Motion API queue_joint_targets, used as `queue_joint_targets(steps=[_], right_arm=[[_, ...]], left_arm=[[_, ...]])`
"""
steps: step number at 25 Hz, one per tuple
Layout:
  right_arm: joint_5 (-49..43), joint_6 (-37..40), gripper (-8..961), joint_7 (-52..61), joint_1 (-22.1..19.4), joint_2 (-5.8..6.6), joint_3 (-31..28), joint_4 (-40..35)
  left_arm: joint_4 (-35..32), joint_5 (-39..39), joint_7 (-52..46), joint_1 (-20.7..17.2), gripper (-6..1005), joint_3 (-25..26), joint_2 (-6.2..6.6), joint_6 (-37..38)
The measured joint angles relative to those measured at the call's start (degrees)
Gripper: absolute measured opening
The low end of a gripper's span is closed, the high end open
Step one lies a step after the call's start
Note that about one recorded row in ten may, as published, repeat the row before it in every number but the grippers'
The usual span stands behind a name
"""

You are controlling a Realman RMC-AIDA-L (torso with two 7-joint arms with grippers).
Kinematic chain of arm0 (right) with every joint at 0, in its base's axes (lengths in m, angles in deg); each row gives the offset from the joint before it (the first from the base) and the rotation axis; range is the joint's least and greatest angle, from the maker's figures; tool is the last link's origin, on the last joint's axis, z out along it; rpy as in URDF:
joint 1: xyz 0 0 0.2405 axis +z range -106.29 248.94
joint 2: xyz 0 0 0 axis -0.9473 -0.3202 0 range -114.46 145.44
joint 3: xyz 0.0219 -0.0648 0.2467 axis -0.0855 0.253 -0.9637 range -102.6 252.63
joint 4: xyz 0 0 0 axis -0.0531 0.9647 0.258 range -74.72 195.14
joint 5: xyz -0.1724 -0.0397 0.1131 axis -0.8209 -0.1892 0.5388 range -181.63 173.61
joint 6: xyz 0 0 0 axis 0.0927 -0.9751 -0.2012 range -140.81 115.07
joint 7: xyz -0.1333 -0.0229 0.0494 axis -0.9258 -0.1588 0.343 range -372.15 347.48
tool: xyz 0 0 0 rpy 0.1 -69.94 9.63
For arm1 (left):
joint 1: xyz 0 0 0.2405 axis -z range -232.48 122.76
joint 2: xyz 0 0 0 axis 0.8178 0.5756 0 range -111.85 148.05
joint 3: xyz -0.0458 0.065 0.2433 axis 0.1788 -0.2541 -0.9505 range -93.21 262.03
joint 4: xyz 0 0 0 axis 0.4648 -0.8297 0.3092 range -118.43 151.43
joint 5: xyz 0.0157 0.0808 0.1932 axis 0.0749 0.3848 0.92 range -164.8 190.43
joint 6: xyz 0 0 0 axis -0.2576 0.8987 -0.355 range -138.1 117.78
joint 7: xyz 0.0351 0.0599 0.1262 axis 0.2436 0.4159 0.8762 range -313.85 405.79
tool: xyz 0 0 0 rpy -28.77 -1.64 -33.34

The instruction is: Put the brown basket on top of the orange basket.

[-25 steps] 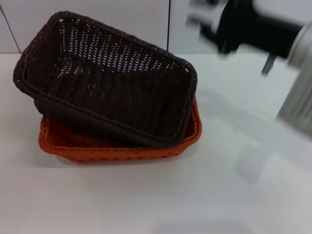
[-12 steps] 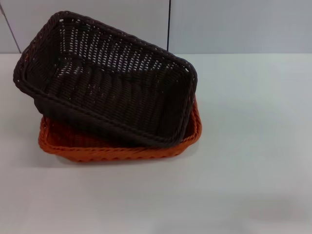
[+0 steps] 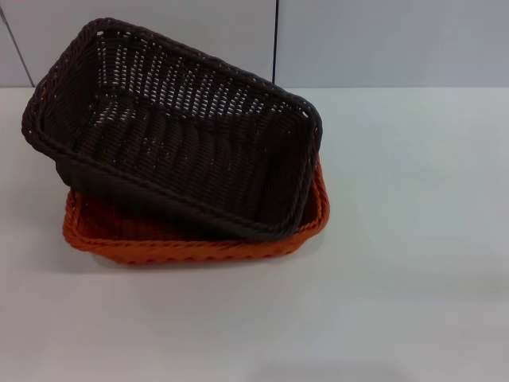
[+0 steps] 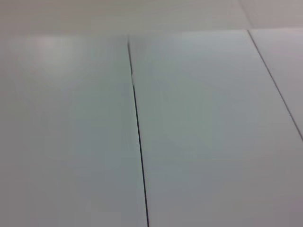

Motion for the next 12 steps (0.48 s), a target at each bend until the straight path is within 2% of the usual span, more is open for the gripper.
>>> queue_joint_targets(steps=[4, 8, 12], right_arm=[[-1.07, 0.83, 528, -4.54, 1.13, -0.12, 0.13, -4.0], [-1.71, 1.18, 569, -5.93, 2.1, -0.15, -0.47, -5.39], [-2.13, 1.0, 609, -6.08, 3.9, -0.21, -4.26, -7.66]], left_arm=[[0.04, 0.3, 0.12, 0.13, 721, 0.0, 0.03, 0.09], [-0.05, 0.09, 0.62, 0.24, 746, 0.0, 0.03, 0.32], [0.05, -0.05, 0.69, 1.0, 793, 0.0, 0.15, -0.1]])
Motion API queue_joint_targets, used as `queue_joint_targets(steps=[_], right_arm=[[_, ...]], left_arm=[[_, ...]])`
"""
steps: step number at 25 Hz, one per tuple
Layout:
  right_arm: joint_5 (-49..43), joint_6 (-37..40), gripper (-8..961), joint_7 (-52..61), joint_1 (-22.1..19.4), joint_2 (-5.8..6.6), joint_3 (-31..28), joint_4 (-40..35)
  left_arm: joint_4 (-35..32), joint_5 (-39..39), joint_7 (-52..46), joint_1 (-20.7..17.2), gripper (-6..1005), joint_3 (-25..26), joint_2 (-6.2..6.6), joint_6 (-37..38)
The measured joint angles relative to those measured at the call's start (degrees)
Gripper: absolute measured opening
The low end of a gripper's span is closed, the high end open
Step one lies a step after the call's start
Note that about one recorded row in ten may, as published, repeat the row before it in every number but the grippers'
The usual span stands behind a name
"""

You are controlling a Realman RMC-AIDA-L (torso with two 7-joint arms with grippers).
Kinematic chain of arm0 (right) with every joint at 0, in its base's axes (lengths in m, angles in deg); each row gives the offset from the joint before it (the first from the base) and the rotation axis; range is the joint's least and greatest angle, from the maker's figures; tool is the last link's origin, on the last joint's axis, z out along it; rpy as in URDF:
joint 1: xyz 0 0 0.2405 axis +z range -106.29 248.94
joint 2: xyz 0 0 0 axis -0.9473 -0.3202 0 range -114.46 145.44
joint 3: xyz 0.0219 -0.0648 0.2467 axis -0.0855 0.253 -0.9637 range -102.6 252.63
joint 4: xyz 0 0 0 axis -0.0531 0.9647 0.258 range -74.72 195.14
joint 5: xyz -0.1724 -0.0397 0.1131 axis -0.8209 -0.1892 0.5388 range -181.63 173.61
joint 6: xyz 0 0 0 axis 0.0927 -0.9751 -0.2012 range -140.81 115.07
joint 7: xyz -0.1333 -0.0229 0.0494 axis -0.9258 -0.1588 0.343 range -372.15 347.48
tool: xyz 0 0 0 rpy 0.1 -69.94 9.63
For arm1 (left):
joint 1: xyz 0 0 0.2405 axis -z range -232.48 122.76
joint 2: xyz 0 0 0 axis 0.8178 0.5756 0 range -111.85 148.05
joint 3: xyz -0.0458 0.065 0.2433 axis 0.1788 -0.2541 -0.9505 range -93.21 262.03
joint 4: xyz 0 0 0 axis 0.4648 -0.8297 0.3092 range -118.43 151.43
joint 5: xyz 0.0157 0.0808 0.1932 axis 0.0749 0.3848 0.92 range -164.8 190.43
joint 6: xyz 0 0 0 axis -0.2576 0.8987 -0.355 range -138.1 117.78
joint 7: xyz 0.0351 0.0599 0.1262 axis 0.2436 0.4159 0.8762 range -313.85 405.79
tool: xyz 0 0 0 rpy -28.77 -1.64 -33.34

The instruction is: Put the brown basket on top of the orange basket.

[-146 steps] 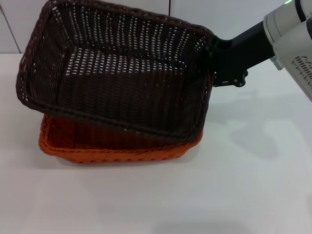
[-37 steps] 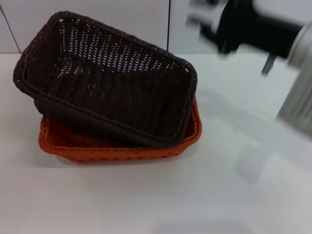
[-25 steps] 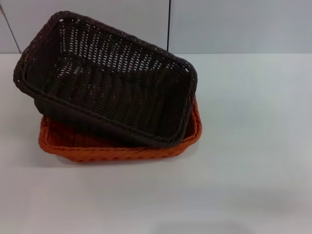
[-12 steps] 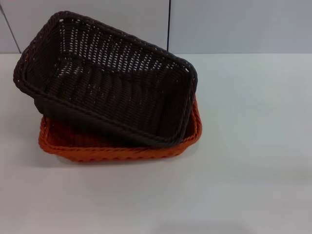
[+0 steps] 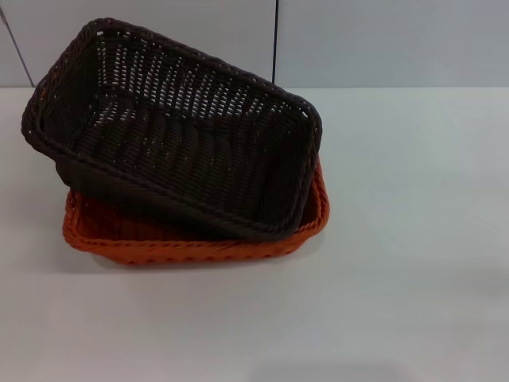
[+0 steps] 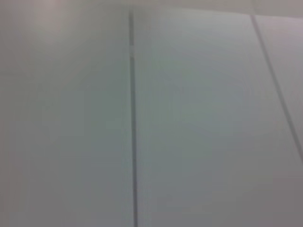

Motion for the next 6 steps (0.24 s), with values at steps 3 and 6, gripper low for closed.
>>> queue_joint_targets(steps=[3, 6], right_arm=[[-0.3, 0.25, 640, -0.55, 1.18, 0.1, -2.55, -2.09], [-0.51, 0.61, 636, -2.93, 1.43, 0.07, -2.78, -2.18]], left_arm=[[0.16, -0.01, 0.51, 0.64, 789, 0.55, -0.06, -0.23], [0.3, -0.04, 1.79, 1.01, 784, 1.29, -0.28, -0.36]])
